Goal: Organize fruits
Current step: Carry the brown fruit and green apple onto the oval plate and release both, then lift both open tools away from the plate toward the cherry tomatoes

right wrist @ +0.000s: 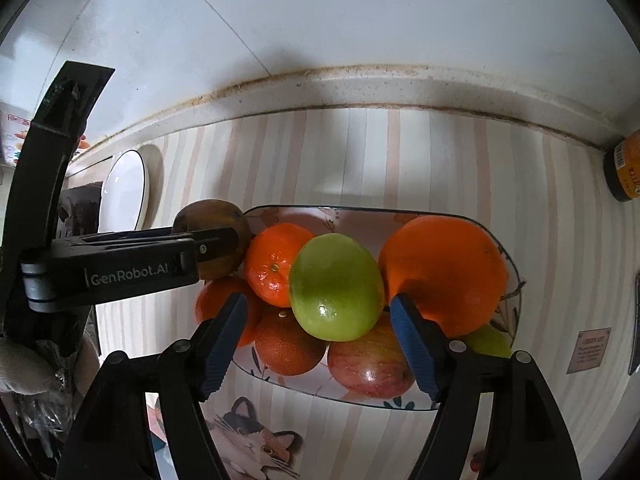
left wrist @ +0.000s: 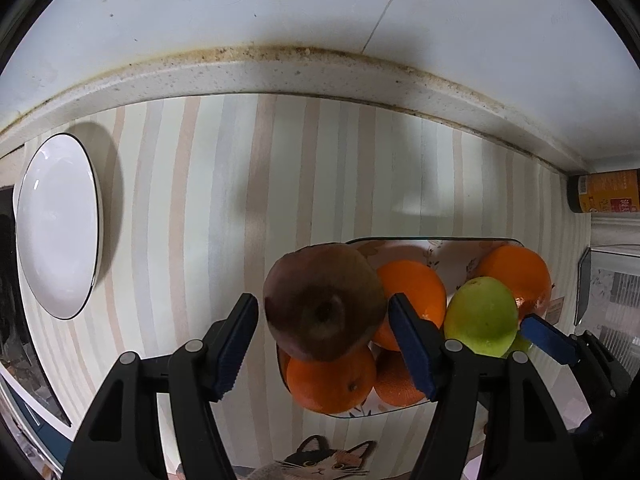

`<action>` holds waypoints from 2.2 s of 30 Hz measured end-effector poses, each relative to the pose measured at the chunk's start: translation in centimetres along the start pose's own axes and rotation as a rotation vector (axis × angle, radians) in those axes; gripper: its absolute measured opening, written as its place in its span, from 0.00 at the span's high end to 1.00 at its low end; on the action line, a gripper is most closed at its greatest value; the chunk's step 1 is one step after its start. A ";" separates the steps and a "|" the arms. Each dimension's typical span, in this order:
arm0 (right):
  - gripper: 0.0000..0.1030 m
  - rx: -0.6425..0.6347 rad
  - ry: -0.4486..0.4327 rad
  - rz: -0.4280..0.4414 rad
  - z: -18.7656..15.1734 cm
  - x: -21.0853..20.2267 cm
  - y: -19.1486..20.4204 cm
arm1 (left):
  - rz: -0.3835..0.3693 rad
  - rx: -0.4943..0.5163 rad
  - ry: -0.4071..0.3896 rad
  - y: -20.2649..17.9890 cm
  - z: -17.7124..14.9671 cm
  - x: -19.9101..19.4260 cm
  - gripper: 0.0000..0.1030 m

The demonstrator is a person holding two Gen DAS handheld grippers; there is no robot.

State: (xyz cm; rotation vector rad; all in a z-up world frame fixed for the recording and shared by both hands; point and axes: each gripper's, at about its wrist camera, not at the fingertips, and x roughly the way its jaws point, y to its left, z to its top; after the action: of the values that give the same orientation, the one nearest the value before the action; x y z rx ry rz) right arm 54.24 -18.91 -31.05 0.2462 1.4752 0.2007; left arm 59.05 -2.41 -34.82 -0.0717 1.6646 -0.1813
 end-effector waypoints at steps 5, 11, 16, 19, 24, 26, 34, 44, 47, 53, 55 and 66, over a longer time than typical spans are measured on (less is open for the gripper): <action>0.17 0.011 -0.032 0.003 -0.6 -1.6 -0.2 | 0.000 -0.003 -0.012 1.3 -1.0 -1.4 0.32; 0.11 0.019 -0.065 -0.040 -1.5 -2.8 -0.6 | 0.022 -0.004 -0.036 1.9 -2.2 -2.8 0.28; 0.06 0.022 -0.128 -0.152 -3.4 -4.5 -0.9 | 0.113 0.007 -0.173 2.0 -5.0 -6.3 0.07; 0.06 0.029 -0.167 -0.197 -5.1 -5.7 -1.0 | 0.129 0.021 -0.234 1.5 -7.9 -7.8 0.07; 0.06 0.027 -0.225 -0.236 -8.9 -7.7 -0.7 | 0.109 0.029 -0.305 0.8 -13.4 -9.4 0.07; 0.06 0.028 -0.243 -0.247 -10.6 -8.6 -0.5 | 0.111 0.044 -0.340 0.0 -16.1 -10.2 0.07; 0.06 0.038 -0.339 -0.243 -17.5 -13.3 0.4 | 0.127 0.055 -0.476 -2.2 -23.1 -13.6 0.07; 0.06 0.015 -0.436 -0.237 -25.5 -18.5 2.6 | 0.129 0.078 -0.579 -3.2 -30.3 -17.2 0.07; 0.06 0.013 -0.466 -0.233 -26.9 -20.2 3.1 | 0.127 0.093 -0.594 -3.5 -31.9 -18.1 0.07; 0.06 0.016 -0.522 -0.225 -29.8 -23.4 4.2 | 0.102 0.098 -0.641 -3.8 -34.6 -20.4 0.07; 0.06 0.017 -0.536 -0.225 -30.5 -24.3 4.4 | 0.101 0.107 -0.657 -4.0 -35.4 -21.1 0.07; 0.06 0.032 -0.566 -0.191 -32.5 -26.6 5.0 | 0.091 0.120 -0.697 -4.1 -37.5 -22.9 0.07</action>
State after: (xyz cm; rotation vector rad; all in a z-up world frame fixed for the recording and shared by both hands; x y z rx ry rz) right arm 19.63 -20.33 -6.79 0.1679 0.9316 -0.0482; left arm 23.88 -0.06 -8.20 0.0311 0.9581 -0.1620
